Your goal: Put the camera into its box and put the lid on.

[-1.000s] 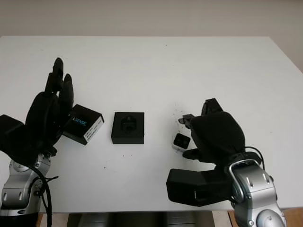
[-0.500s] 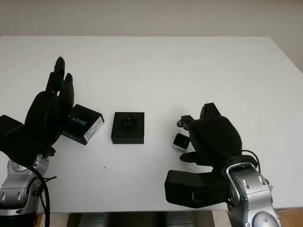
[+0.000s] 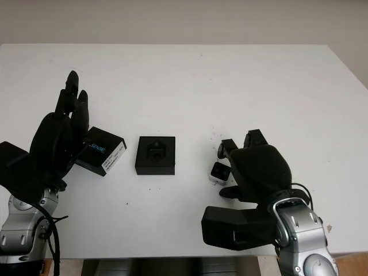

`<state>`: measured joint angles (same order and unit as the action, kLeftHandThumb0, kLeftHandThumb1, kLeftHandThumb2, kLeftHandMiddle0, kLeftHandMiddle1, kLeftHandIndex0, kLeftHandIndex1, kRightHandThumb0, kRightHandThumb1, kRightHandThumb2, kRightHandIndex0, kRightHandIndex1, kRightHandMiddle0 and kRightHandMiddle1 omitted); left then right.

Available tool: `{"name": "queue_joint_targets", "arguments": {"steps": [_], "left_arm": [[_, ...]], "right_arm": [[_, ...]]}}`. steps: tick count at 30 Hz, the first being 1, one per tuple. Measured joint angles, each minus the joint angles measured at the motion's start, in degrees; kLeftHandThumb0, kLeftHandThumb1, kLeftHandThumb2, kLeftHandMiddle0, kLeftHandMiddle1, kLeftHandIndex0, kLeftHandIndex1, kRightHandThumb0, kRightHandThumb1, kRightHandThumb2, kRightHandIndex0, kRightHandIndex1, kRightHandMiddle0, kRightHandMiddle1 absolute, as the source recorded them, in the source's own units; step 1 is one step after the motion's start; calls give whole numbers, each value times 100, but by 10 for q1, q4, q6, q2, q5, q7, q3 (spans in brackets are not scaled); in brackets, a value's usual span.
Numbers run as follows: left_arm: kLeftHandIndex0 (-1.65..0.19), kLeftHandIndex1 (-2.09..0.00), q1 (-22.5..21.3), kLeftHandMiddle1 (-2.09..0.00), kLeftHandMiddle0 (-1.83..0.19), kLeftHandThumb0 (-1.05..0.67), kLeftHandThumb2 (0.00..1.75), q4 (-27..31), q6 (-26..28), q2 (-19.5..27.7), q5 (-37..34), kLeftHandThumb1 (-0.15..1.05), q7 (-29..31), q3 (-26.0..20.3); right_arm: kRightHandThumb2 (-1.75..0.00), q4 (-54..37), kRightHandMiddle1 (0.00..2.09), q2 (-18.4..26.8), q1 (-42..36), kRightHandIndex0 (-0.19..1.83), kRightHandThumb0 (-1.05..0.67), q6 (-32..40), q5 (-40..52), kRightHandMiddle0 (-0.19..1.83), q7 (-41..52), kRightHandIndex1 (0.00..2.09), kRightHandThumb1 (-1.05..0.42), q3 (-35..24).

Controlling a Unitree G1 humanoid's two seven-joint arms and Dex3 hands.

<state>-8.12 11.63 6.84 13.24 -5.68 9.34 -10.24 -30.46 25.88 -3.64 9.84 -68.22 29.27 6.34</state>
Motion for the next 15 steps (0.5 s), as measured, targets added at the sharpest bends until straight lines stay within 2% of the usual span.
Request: {"name": "queue_joint_targets", "arguments": {"steps": [4,7,15], "left_arm": [[19,0,0,0,19,-83,67,0,-1,1,0,105,2,0],[19,0,0,0,19,-82,67,0,-1,1,0,105,2,0],[19,0,0,0,19,-83,67,0,0,1,0,105,6,0]], "right_arm": [[-6,7,125,0,0,-19,-60,0,5,-7,-4,157,-100,0],[-6,7,139,0,0,-19,-59,0,5,-14,-5,157,-102,0],[-8,8,142,1,0,-19,-57,0,8,-16,-4,164,-105,0]]}}
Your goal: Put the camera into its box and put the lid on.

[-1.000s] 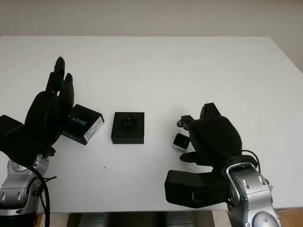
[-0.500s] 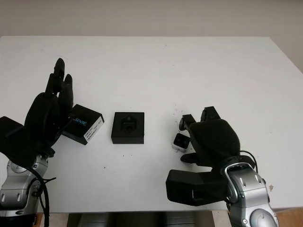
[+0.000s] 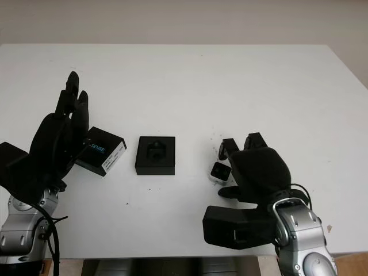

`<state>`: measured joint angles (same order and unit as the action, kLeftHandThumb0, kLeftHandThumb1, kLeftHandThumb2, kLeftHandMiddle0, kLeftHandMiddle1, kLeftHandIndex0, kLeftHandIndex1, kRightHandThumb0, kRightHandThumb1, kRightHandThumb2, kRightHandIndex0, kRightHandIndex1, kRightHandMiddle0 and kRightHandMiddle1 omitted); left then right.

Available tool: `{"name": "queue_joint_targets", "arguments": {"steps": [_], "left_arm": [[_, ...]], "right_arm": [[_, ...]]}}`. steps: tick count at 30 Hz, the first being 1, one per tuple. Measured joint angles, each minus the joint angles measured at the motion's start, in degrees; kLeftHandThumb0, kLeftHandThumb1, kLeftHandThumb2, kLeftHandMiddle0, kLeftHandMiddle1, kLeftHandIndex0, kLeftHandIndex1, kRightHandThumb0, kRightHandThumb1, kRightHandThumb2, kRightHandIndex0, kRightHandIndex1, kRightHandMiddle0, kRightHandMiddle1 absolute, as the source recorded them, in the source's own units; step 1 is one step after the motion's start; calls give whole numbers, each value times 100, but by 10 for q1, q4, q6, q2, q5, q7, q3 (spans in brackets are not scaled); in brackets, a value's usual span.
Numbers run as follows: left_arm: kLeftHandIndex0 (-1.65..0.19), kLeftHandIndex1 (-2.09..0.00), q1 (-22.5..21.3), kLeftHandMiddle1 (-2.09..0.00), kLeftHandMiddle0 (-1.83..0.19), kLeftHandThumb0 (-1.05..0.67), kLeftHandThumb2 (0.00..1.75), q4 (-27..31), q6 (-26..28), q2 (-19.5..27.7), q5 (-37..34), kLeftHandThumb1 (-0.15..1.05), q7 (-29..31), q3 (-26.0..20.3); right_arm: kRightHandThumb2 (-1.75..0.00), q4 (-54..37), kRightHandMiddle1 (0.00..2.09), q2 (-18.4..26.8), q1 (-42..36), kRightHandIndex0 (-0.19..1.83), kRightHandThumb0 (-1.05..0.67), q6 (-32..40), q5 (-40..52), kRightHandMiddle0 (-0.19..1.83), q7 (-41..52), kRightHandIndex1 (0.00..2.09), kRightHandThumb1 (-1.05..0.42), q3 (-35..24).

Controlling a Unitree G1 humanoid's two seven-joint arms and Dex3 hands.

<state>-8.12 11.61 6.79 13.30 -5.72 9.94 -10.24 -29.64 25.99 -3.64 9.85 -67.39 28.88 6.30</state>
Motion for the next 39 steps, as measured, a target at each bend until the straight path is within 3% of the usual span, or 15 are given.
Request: {"name": "queue_joint_targets", "arguments": {"steps": [9,20,31,39], "left_arm": [[19,0,0,0,19,-85,66,-4,-4,0,0,105,-2,0],[19,0,5,0,19,-82,67,-4,-4,0,0,105,-1,0],[19,0,6,0,19,-83,66,-4,-4,1,0,105,-1,0],[19,0,6,0,19,-83,66,-4,-4,1,0,105,-1,0]], "right_arm": [[-23,2,176,4,0,-19,-53,-4,1,-19,-13,186,-105,0],[-26,18,208,9,-1,-19,-45,-13,2,-19,-46,209,-105,0],[-26,37,205,13,1,-19,-50,-15,6,-19,-56,208,-105,1],[-26,43,171,17,7,-19,-54,-14,4,-19,-52,183,-105,2]]}}
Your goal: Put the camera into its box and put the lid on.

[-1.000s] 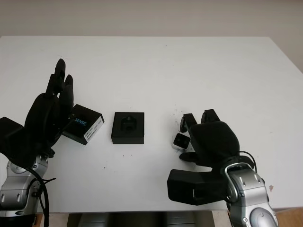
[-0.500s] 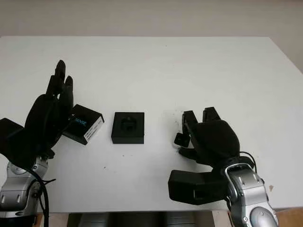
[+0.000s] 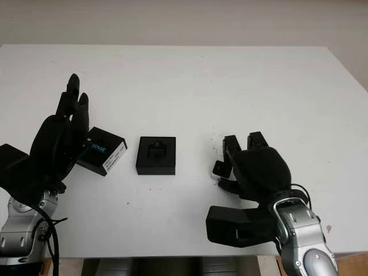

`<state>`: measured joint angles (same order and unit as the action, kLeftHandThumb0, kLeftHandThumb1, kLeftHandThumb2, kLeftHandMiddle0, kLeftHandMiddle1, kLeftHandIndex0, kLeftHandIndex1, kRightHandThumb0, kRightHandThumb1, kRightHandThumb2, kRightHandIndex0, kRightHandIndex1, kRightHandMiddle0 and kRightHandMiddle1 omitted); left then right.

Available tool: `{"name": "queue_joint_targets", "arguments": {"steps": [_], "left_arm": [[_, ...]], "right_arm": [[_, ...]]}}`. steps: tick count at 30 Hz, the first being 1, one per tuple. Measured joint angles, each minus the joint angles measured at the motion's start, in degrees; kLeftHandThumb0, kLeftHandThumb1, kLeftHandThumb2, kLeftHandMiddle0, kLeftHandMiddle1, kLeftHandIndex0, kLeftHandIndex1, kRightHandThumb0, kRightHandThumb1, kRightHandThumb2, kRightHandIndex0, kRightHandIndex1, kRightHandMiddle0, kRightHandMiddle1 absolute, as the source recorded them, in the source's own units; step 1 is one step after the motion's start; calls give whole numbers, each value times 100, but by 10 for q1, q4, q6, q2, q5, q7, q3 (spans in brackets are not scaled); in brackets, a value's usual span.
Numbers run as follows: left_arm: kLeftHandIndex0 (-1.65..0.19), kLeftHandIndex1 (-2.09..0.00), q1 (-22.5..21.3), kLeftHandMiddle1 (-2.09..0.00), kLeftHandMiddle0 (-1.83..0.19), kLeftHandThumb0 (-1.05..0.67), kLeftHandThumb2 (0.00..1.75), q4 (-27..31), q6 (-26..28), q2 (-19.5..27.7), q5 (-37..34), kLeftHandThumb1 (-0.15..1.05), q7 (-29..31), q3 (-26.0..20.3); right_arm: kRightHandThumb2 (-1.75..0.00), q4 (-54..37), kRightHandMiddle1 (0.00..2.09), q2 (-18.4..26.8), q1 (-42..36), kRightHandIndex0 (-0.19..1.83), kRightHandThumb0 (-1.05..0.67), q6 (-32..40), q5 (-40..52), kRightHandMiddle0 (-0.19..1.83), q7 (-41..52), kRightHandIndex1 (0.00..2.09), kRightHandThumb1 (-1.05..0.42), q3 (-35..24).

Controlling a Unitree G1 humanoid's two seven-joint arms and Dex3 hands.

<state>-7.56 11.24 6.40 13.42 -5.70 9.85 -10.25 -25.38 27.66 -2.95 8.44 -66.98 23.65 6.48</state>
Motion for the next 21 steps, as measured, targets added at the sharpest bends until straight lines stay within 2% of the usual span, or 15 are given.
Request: {"name": "queue_joint_targets", "arguments": {"steps": [4,6,10,15,21], "left_arm": [[19,0,0,0,19,-83,67,0,0,0,0,105,0,0],[19,0,0,0,19,-82,67,0,0,0,0,105,0,0],[19,0,0,0,19,-82,67,0,0,0,0,105,-1,0],[19,0,0,0,19,-83,67,0,0,0,1,105,-2,2],[19,0,-1,0,19,-82,68,-3,-1,0,2,105,-3,2]], "right_arm": [[-25,-1,153,0,2,-19,-55,1,2,-15,6,176,-105,0],[-21,-3,132,0,2,-17,-55,0,10,-6,5,167,-105,-3],[-11,-4,123,2,-1,-12,-58,-19,31,-1,-30,161,-105,-9],[-6,-21,124,6,-6,-19,-60,-31,50,-2,-39,176,-103,-16],[-5,-61,153,5,-2,-19,-62,-24,51,-11,-6,185,-99,-23]]}}
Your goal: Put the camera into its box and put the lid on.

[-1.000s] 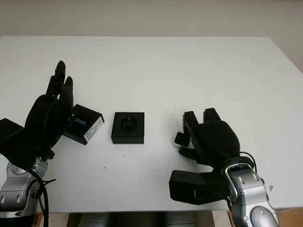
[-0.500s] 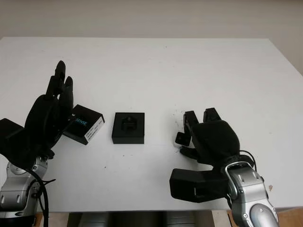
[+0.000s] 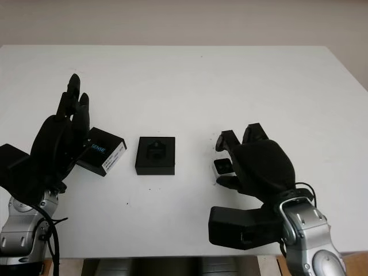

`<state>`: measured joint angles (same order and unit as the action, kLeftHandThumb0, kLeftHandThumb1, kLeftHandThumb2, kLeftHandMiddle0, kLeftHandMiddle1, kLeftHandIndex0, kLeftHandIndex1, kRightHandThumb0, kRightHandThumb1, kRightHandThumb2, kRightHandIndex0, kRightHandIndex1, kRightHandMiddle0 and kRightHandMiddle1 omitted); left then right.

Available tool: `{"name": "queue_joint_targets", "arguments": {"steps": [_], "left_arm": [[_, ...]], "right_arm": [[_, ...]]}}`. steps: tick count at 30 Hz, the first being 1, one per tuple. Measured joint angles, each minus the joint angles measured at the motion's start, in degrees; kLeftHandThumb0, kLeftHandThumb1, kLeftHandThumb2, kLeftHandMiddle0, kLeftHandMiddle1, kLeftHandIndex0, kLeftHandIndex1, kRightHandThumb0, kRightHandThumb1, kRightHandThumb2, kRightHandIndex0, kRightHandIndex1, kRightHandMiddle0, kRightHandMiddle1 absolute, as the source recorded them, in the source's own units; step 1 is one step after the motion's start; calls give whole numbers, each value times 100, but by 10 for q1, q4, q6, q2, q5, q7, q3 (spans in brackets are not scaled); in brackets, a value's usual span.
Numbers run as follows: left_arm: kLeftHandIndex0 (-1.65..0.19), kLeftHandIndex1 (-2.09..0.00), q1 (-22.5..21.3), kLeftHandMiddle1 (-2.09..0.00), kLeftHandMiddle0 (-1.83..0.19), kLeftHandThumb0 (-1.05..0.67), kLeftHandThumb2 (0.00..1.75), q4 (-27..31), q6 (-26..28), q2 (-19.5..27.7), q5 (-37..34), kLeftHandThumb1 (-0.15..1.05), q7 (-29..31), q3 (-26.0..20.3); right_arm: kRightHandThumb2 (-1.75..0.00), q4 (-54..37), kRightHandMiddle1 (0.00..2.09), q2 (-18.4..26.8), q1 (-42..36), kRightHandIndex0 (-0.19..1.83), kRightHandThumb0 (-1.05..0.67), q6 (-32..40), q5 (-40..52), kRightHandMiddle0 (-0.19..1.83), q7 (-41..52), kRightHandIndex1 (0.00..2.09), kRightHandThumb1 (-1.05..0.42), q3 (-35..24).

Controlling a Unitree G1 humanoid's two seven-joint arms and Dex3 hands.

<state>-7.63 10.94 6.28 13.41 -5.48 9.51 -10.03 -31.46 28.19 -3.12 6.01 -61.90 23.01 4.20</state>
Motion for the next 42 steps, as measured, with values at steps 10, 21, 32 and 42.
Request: {"name": "queue_joint_targets", "arguments": {"steps": [10,21,32,42], "left_arm": [[19,0,-1,0,19,-81,66,-6,-5,0,2,105,-5,2],[19,0,-1,0,19,-83,63,-5,-3,-2,0,105,-15,2],[19,0,-1,0,19,-82,63,-5,-4,-2,-2,105,-16,2],[19,0,-1,0,19,-81,63,-5,-3,-2,-2,105,-17,2]], "right_arm": [[-5,-4,107,0,18,-18,-58,5,23,4,23,163,-93,-10],[-5,51,11,58,81,-5,-58,33,116,39,100,112,-86,-52],[-5,91,7,87,100,17,-56,15,159,45,87,72,-86,-52],[-5,105,7,89,101,26,-55,11,179,49,78,58,-85,-44]]}}
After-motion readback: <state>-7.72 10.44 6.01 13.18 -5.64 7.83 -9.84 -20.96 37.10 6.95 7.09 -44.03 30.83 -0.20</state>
